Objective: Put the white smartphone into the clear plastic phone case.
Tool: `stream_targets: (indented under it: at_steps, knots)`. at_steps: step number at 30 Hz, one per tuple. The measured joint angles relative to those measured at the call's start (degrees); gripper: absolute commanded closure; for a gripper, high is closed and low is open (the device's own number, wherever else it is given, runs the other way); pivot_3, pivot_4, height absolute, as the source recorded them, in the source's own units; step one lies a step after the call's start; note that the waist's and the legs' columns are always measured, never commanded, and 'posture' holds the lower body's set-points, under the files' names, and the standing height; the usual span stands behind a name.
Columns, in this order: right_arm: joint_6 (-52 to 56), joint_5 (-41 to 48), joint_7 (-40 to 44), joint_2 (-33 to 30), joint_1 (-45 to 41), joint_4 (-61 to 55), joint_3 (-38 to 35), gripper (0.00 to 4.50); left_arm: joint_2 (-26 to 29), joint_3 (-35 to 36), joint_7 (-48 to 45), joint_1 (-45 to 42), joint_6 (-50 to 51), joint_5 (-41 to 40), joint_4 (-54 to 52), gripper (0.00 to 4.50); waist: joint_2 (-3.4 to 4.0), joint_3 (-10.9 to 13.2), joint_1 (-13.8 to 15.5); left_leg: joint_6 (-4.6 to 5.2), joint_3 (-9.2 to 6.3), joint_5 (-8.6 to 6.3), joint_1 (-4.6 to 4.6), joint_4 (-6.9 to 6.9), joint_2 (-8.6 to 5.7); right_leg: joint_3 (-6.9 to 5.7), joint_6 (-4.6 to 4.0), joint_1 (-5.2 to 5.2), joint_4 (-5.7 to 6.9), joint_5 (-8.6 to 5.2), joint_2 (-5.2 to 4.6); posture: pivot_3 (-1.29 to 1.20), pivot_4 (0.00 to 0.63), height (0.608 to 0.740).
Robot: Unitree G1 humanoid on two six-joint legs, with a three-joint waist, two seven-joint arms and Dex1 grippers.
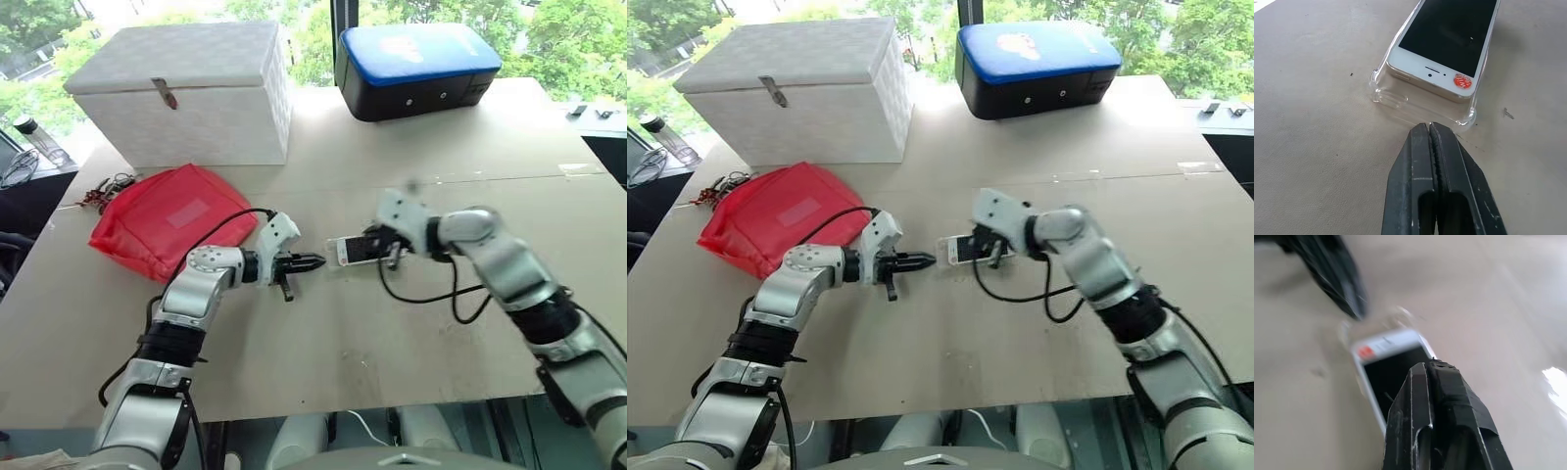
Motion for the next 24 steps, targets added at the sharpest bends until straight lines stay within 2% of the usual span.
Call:
stream_targets:
  at_steps: [3,6,18,24]
  knots:
    - [-0.1,-1.9,-0.8,-4.5,1.7,1.7,-1.5,4.5,0.1,0.2,0.4,0.0,0.9,0.0,-0.4,4.48,0.0,0.0,-0.1,0.0,0.07,0.0,0.04,-0.02,0.01,0.07,0.0,0.0,0.04,0.0,0.01,0.0,0.15,0.74]
    - [-2.0,-4.1,-1.4,-5.5,1.8,5.6,-0.8,4.5,-0.1,0.1,0.7,0.0,1.1,0.0,-0.5,4.48,-0.01,0.0,0.0,0.0,0.13,0.0,0.05,0.01,0.02,0.14,0.0,0.0,0.08,0.0,0.02,0.0,0.15,0.74]
    - [-14.4,-7.6,-0.8,4.3,-1.2,16.7,4.4,4.5,-0.6,-0.5,1.2,-1.2,1.8,0.5,-0.1,4.48,-0.04,0.0,-0.2,0.0,0.12,0.0,0.11,0.04,0.02,0.12,0.01,0.08,0.08,0.0,0.04,0.0,0.15,0.74]
    - [-17.9,-11.8,1.3,5.1,-2.0,17.9,6.1,4.5,-0.7,-0.1,1.5,-1.3,3.1,0.7,-0.2,4.48,-0.04,0.0,-0.3,0.0,0.12,0.0,0.24,0.04,0.05,0.11,0.0,0.18,0.09,0.0,0.07,0.0,0.15,0.74]
